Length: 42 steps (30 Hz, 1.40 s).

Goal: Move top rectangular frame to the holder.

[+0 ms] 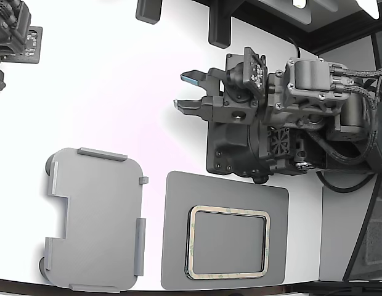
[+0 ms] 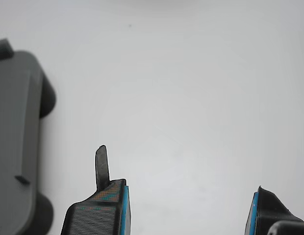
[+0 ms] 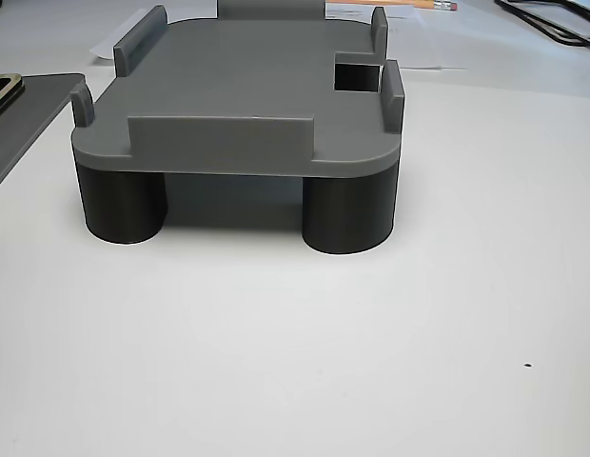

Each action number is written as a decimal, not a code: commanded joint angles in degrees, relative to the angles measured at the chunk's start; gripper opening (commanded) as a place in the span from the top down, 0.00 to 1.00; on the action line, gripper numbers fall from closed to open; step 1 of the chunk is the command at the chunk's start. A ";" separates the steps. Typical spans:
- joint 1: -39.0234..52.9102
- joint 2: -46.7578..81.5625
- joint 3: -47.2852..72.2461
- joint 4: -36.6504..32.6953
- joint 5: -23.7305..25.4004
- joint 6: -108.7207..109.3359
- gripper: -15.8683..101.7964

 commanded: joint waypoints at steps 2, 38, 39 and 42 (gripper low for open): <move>2.72 -5.63 -4.66 -13.10 2.55 -0.97 0.02; 52.38 -38.58 -33.57 24.26 7.47 42.89 0.02; 53.17 -39.73 -33.75 24.70 5.71 43.51 0.02; 55.81 -41.48 -32.34 24.79 2.11 47.20 0.02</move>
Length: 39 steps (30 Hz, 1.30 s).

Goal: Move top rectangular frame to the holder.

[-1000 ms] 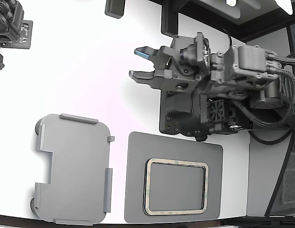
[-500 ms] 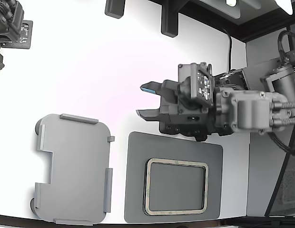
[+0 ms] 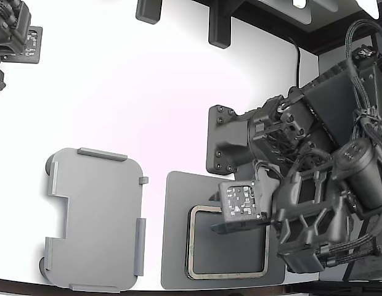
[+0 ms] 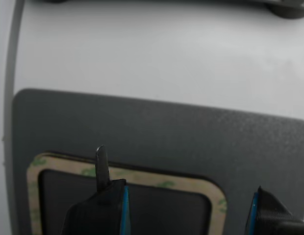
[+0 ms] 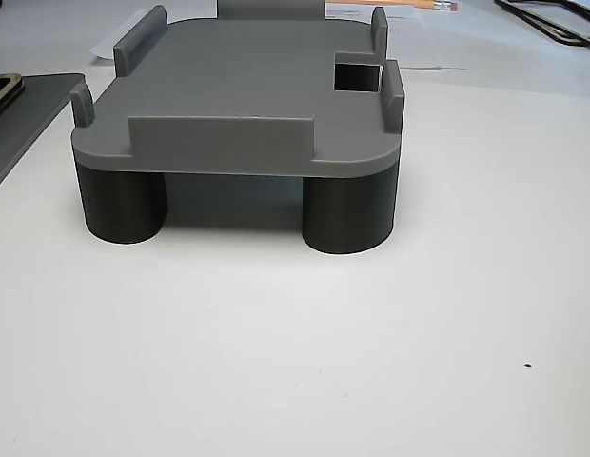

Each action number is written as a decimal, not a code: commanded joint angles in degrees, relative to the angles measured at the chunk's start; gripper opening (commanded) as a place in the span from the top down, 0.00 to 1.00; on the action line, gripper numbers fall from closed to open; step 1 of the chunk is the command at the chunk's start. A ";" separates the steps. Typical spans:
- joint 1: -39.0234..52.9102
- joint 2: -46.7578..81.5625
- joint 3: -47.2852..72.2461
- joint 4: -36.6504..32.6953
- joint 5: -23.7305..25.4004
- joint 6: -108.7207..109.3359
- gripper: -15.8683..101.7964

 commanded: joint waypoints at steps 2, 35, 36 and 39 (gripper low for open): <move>1.85 -0.18 1.58 -1.41 -4.83 4.57 0.02; 10.28 -5.27 12.66 -5.63 -2.11 14.50 0.12; 10.28 -5.27 13.01 -6.15 -2.11 14.33 0.14; 10.37 -5.89 13.18 -6.50 -2.02 14.15 0.18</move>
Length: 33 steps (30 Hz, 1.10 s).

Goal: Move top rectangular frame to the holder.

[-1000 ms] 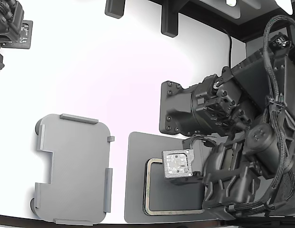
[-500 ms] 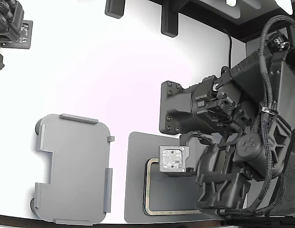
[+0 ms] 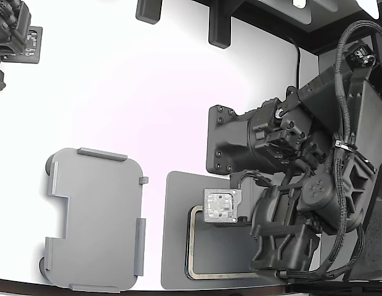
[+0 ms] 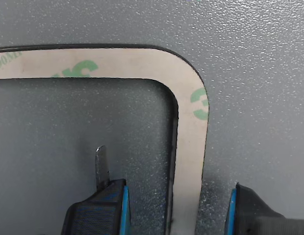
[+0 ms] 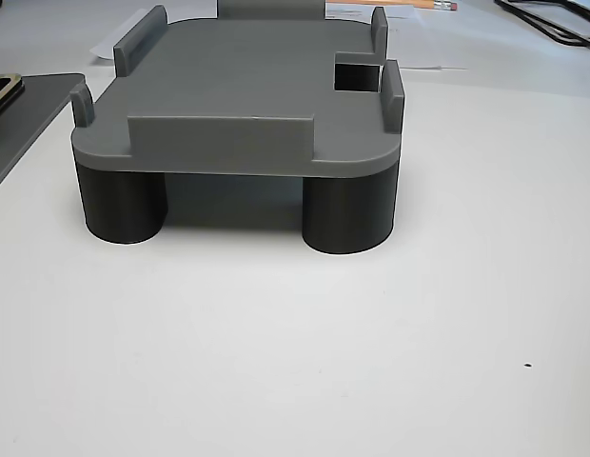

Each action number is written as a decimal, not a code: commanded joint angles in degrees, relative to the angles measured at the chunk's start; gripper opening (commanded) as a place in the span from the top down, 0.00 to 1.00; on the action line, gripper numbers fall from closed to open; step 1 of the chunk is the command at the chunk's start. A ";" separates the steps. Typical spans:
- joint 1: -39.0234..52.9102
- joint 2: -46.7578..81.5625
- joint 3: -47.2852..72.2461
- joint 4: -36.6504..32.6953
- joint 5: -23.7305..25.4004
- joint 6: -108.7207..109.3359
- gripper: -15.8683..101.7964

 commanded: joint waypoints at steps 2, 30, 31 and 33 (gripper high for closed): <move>-0.44 0.79 -0.53 -0.79 0.44 -0.26 0.21; -0.79 3.34 2.02 -0.53 0.62 -0.35 0.55; -0.79 3.52 2.20 -0.62 0.62 -0.44 0.57; -0.88 3.96 2.90 -0.97 0.70 -0.70 0.62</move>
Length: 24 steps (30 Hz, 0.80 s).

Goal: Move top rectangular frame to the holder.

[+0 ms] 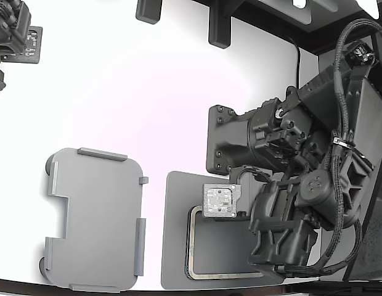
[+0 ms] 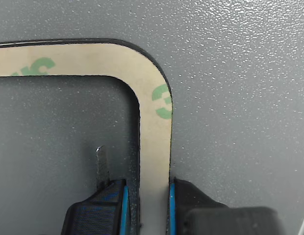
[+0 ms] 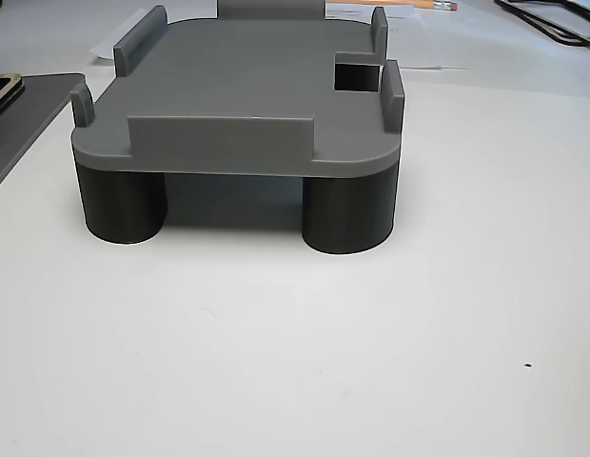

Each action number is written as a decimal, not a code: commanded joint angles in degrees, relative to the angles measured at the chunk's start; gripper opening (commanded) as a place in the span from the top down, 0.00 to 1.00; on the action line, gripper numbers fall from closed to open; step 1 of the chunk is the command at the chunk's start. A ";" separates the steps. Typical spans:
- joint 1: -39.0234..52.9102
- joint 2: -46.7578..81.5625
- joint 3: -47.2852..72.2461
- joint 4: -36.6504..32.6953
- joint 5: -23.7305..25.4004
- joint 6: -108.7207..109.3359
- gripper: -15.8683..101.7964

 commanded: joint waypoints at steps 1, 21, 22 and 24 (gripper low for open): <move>-0.88 1.85 -0.44 -0.44 0.18 -0.44 0.64; -1.76 0.35 -15.56 9.23 4.48 4.31 0.96; -2.29 -0.26 -18.02 10.37 5.27 5.80 0.95; -4.04 -1.58 -23.03 12.74 5.89 10.02 0.95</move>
